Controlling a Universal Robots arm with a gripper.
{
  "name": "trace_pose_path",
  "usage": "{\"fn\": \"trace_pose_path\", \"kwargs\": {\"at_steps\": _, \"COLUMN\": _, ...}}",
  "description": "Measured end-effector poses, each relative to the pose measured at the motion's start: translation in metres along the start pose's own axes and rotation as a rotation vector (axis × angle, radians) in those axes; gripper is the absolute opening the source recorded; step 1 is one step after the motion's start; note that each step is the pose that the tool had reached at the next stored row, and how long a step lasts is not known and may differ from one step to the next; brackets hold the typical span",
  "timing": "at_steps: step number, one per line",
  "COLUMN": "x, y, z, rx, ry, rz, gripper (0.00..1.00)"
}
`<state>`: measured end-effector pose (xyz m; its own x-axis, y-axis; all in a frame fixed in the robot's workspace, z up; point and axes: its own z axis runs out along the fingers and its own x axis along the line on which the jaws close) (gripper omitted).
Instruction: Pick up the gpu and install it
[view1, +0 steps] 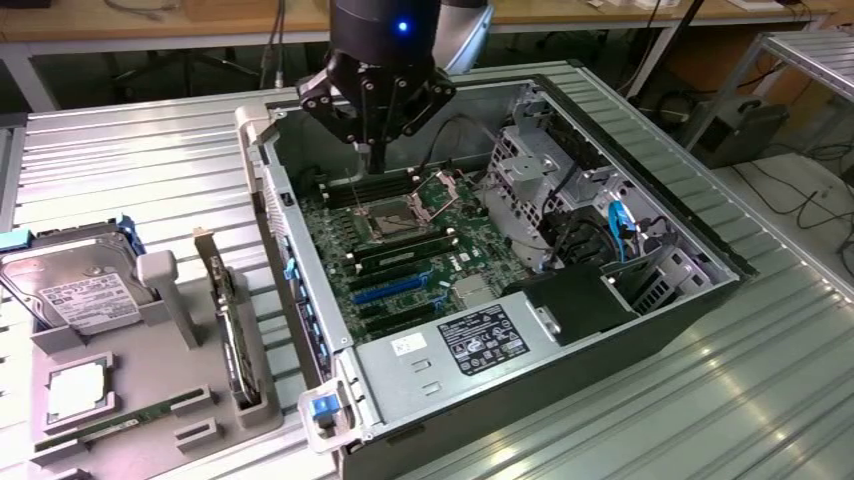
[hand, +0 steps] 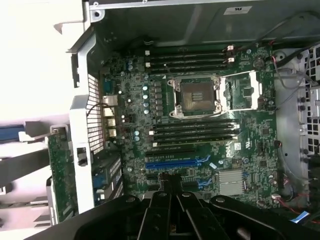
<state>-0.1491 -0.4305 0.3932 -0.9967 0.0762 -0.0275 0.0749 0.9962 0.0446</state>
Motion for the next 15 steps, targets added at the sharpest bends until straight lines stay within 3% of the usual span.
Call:
{"fn": "trace_pose_path", "kwargs": {"at_steps": 2, "x": 0.013, "y": -0.0063, "z": -0.0006, "rx": 0.0000, "ry": -0.0013, "rz": 0.000, "gripper": 0.11}}
{"fn": "trace_pose_path", "kwargs": {"at_steps": 8, "x": 0.036, "y": -0.0188, "z": -0.0016, "rx": -0.0004, "ry": -0.0035, "rz": 0.000, "gripper": 0.11}}
{"fn": "trace_pose_path", "kwargs": {"at_steps": 11, "x": 0.053, "y": -0.0320, "z": -0.0020, "rx": -0.0002, "ry": -0.0050, "rz": 0.000, "gripper": 0.11}}
{"fn": "trace_pose_path", "kwargs": {"at_steps": 15, "x": 0.063, "y": -0.0414, "z": -0.0014, "rx": -0.0002, "ry": -0.0052, "rz": 0.000, "gripper": 0.11}}
